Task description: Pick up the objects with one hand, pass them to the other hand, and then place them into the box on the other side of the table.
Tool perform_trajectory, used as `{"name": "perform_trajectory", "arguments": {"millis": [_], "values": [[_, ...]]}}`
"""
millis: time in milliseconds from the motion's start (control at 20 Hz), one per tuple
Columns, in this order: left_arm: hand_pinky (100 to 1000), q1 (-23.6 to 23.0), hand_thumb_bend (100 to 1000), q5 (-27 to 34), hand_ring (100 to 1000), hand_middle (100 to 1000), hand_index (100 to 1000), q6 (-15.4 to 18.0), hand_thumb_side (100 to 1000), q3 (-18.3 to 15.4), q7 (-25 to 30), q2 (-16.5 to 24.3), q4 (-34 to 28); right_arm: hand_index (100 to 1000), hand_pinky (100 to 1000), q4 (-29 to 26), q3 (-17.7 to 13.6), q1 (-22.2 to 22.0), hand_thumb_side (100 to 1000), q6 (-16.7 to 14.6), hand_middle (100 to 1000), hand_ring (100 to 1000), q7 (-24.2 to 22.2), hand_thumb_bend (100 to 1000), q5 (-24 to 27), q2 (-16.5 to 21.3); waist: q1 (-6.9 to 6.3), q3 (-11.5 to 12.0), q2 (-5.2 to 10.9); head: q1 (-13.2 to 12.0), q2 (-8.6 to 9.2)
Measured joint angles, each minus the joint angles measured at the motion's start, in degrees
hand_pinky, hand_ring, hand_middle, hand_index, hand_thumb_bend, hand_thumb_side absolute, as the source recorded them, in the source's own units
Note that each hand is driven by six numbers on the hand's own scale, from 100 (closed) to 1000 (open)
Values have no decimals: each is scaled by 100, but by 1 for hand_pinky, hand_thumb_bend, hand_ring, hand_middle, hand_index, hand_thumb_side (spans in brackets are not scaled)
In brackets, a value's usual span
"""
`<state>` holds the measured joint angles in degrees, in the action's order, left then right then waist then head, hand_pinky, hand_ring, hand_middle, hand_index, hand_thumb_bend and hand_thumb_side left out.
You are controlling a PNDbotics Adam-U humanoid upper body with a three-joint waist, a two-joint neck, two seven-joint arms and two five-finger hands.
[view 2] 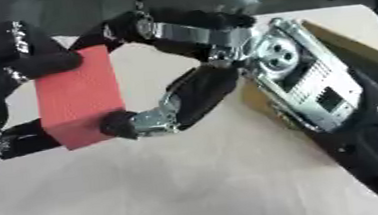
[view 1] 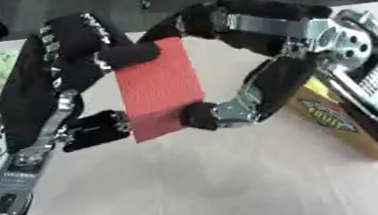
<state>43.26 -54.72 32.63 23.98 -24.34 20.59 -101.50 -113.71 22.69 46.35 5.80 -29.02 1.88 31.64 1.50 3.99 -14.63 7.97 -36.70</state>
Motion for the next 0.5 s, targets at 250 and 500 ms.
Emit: {"name": "perform_trajectory", "arguments": {"millis": [250,500], "values": [[474,-2,452,-64,495,485,556,-36,100,-12,-22,-1,50,759,996,-35,36,-5,390,339,616,794,192,214,70,0,1,0,-1,0,0],[487,-26,514,-140,506,497,573,-96,100,-13,-33,-1,59,709,1000,-52,53,-32,393,588,561,763,239,100,242,-1,1,-5,-1,1,-1]]}}
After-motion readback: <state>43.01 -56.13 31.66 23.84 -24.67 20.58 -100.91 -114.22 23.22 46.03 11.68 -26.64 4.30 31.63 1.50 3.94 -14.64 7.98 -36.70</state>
